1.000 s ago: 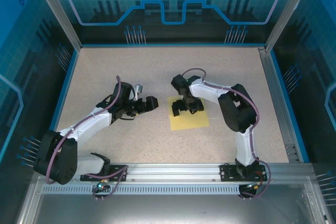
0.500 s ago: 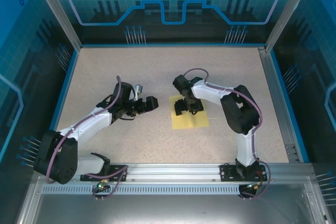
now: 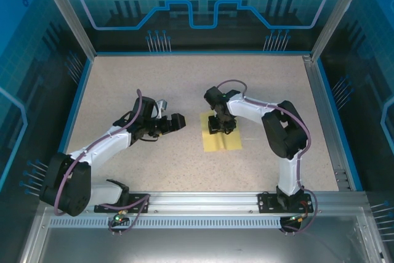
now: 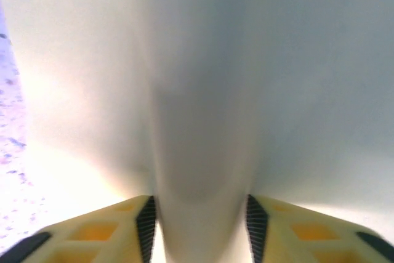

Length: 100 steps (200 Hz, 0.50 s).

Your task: Fold a paper plane with a square sheet of paper (pick it up from the middle)

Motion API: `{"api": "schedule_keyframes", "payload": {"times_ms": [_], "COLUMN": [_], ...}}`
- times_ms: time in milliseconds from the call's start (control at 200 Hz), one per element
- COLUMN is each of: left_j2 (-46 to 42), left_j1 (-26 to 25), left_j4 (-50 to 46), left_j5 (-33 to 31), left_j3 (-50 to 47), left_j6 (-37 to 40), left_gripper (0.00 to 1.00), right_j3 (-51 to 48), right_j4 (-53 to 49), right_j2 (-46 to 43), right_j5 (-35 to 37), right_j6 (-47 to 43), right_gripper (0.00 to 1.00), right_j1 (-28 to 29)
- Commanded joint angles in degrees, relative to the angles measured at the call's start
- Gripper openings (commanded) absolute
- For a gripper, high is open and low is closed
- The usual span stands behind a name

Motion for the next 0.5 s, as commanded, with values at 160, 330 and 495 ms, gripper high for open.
{"api": "schedule_keyframes", "payload": {"times_ms": [160, 330, 495], "left_j2": [-0.98, -0.64, -0.35], "left_j1": [-0.62, -0.62, -0.65], "left_j4": [-1.26, -1.23, -1.29], "left_j5": [0.98, 1.07, 1.33], "left_j3": [1.42, 1.72, 2.31], "left_j6": [1.55, 1.46, 1.05], "left_gripper": [0.99, 0.99, 0.98], "right_j3": [-1.77, -2.26, -4.0], "right_j4": [2.16, 3.4, 6.64], "right_j2": [-5.98, -8.93, -12.56], "right_j5": [-4.67, -8.65, -13.77], "right_j6": [1.12, 0.82, 1.55], "right_gripper": [0.26, 0.26, 0.27], "right_j1": [-1.35, -1.78, -2.84]}}
